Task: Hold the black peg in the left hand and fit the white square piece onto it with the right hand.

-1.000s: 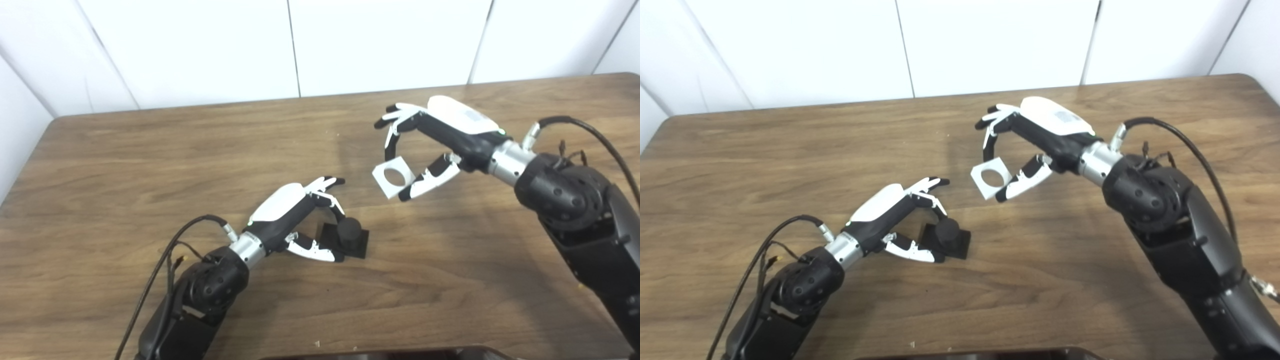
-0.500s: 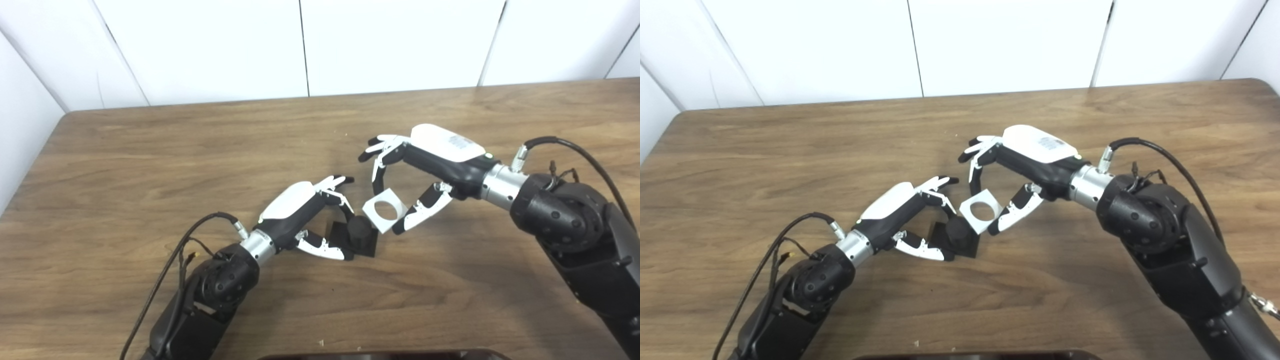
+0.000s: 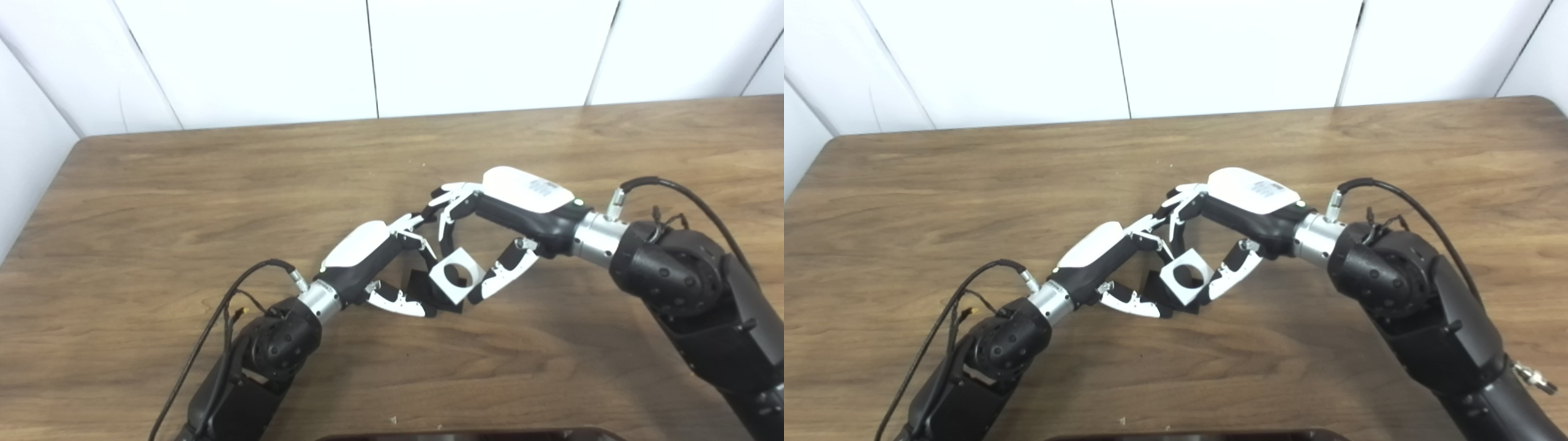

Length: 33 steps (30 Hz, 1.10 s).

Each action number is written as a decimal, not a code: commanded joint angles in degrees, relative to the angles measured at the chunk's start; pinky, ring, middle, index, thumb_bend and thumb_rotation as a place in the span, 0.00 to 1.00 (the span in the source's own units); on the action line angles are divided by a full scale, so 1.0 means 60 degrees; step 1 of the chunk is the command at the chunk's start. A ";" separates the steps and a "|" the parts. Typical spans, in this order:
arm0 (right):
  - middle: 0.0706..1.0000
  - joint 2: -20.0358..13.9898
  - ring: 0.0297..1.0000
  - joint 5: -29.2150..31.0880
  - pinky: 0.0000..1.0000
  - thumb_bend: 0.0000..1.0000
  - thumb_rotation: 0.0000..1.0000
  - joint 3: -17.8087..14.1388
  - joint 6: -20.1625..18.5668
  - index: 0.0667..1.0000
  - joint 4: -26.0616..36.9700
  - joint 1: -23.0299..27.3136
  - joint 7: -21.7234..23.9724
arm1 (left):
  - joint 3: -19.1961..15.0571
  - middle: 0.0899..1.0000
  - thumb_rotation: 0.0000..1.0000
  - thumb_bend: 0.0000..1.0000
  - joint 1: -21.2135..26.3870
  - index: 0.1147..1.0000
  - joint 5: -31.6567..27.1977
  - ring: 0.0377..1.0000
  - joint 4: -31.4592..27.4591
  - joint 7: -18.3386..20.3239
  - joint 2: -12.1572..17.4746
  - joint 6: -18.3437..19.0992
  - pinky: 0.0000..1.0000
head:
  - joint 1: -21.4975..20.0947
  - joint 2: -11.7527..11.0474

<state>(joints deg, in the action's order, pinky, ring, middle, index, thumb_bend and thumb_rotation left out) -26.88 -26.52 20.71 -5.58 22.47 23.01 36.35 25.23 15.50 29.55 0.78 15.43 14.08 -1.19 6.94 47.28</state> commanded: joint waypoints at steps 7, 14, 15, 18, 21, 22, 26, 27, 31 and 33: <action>0.81 0.0187 0.91 -0.0028 0.83 0.51 0.13 -0.0033 0.0198 0.44 0.0192 0.0349 -0.0042 | 0.0348 0.97 0.07 0.52 -0.0221 0.43 0.0447 1.00 0.0430 0.0314 -0.0024 0.0389 0.93 | 0.0052 0.0052; 0.82 0.0335 0.92 -0.0046 0.84 0.51 0.13 -0.0039 0.0092 0.44 -0.0032 0.0327 -0.0030 | 0.0356 0.98 0.07 0.52 -0.0264 0.43 0.0419 1.00 0.0294 0.0393 -0.0029 0.0451 0.95 | 0.0102 0.0062; 0.82 0.0346 0.92 -0.0060 0.84 0.51 0.13 -0.0035 0.0124 0.44 -0.0079 0.0334 -0.0044 | 0.0364 0.98 0.07 0.52 -0.0268 0.43 0.0429 1.00 0.0271 0.0407 -0.0023 0.0466 0.95 | 0.0102 0.0062; 0.82 0.0355 0.92 -0.0095 0.83 0.51 0.13 -0.0038 0.0139 0.44 -0.0182 0.0364 -0.0054 | 0.0385 0.98 0.07 0.52 -0.0285 0.43 0.0461 1.00 0.0185 0.0430 -0.0017 0.0529 0.95 | 0.0059 0.0074; 0.81 0.0360 0.92 -0.0108 0.84 0.51 0.13 -0.0042 0.0142 0.44 -0.0262 0.0397 -0.0057 | 0.0402 0.97 0.07 0.52 -0.0290 0.43 0.0463 1.00 0.0157 0.0427 0.0001 0.0540 0.94 | 0.0050 0.0091; 0.81 0.0360 0.92 -0.0114 0.84 0.51 0.13 -0.0039 0.0148 0.44 -0.0281 0.0408 -0.0057 | 0.0407 0.97 0.07 0.52 -0.0289 0.43 0.0459 1.00 0.0155 0.0427 0.0006 0.0541 0.94 | 0.0050 0.0091; 0.81 0.0366 0.92 -0.0117 0.84 0.51 0.13 -0.0050 0.0171 0.44 -0.0409 0.0447 -0.0078 | 0.0392 0.98 0.07 0.52 -0.0317 0.43 0.0423 1.00 0.0088 0.0470 0.0036 0.0591 0.93 | 0.0053 0.0111; 0.81 0.0368 0.92 -0.0104 0.84 0.51 0.13 -0.0061 0.0181 0.44 -0.0444 0.0451 -0.0091 | 0.0382 0.97 0.07 0.52 -0.0330 0.43 0.0411 1.00 0.0058 0.0486 0.0045 0.0621 0.94 | 0.0035 0.0113; 0.81 0.0375 0.92 -0.0085 0.84 0.51 0.13 -0.0104 0.0212 0.44 -0.0517 0.0472 -0.0145 | 0.0360 0.97 0.07 0.52 -0.0367 0.43 0.0391 1.00 -0.0024 0.0505 0.0112 0.0656 0.93 | -0.0056 0.0131; 0.81 0.0364 0.92 -0.0091 0.83 0.51 0.13 -0.0114 0.0182 0.44 -0.0508 0.0507 -0.0135 | 0.0349 0.97 0.07 0.52 -0.0379 0.43 0.0376 1.00 -0.0061 0.0512 0.0156 0.0649 0.92 | -0.0096 0.0153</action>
<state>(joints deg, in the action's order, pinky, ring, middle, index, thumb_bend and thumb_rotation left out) -25.03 -27.46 21.07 -5.62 19.10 23.18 36.66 25.57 15.17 30.19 -0.47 15.32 13.85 0.73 6.33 48.16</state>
